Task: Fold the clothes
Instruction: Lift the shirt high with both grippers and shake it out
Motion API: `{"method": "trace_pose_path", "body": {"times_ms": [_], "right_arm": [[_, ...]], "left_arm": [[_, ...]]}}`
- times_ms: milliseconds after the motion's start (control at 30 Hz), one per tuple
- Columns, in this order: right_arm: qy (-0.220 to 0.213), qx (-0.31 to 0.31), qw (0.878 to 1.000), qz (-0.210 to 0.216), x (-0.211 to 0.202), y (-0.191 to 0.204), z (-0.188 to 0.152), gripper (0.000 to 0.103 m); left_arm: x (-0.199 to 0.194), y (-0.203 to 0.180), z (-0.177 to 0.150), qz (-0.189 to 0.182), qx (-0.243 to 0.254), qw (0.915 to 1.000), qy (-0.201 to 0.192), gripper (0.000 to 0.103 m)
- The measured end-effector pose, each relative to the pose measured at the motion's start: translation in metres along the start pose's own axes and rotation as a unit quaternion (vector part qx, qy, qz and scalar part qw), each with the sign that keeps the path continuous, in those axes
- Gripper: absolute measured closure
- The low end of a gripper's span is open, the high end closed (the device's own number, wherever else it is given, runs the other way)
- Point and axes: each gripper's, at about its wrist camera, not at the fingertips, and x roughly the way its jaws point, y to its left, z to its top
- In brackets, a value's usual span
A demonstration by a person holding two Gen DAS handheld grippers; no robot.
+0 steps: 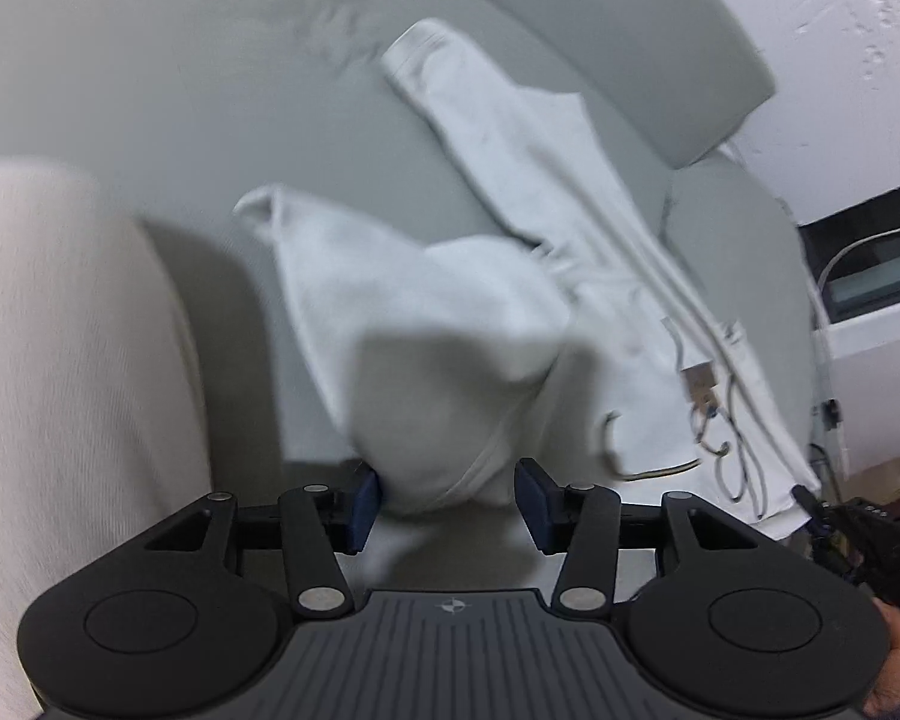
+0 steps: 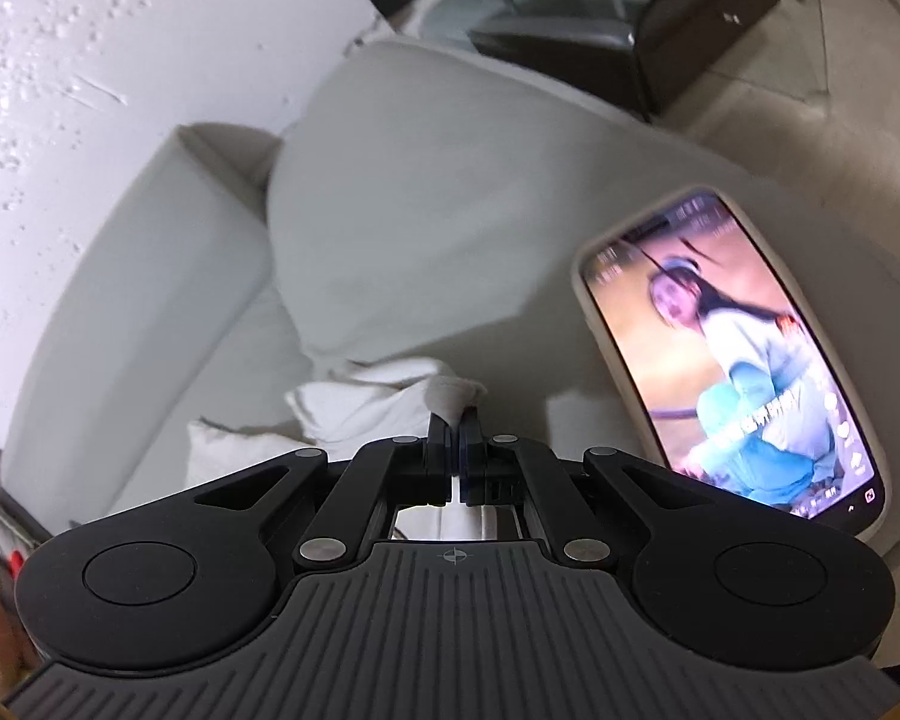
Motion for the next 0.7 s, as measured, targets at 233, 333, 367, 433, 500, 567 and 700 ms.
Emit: {"method": "trace_pose_path", "body": {"times_ms": [233,333,367,433,500,567,700], "right_arm": [[0.010,0.007,1.000,0.019,0.006,-0.013,0.002,0.101],[0.013,0.000,1.000,0.021,0.005,-0.010,-0.002,0.101],[0.015,-0.003,1.000,0.020,0.004,-0.009,-0.003,0.101],[0.016,-0.007,1.000,0.019,0.004,-0.007,-0.003,0.101],[0.017,-0.009,1.000,0.017,0.006,-0.004,-0.001,0.101],[0.019,-0.012,1.000,0.014,0.008,-0.001,-0.001,0.101],[0.023,-0.026,0.999,0.012,0.008,0.007,0.000,0.101]], "left_arm": [[-0.003,-0.024,-0.016,0.071,0.110,0.9913,-0.014,0.052],[0.000,-0.035,0.000,0.095,0.152,0.9813,-0.069,0.053],[0.002,-0.040,0.008,0.099,0.171,0.9765,-0.086,0.053],[0.012,-0.043,0.029,0.105,0.180,0.9735,-0.096,0.054],[0.022,-0.042,0.050,0.111,0.168,0.9744,-0.100,0.062],[0.031,-0.034,0.069,0.129,0.123,0.9800,-0.088,0.064],[0.016,-0.028,0.067,0.130,0.083,0.9847,-0.081,0.051]]}}
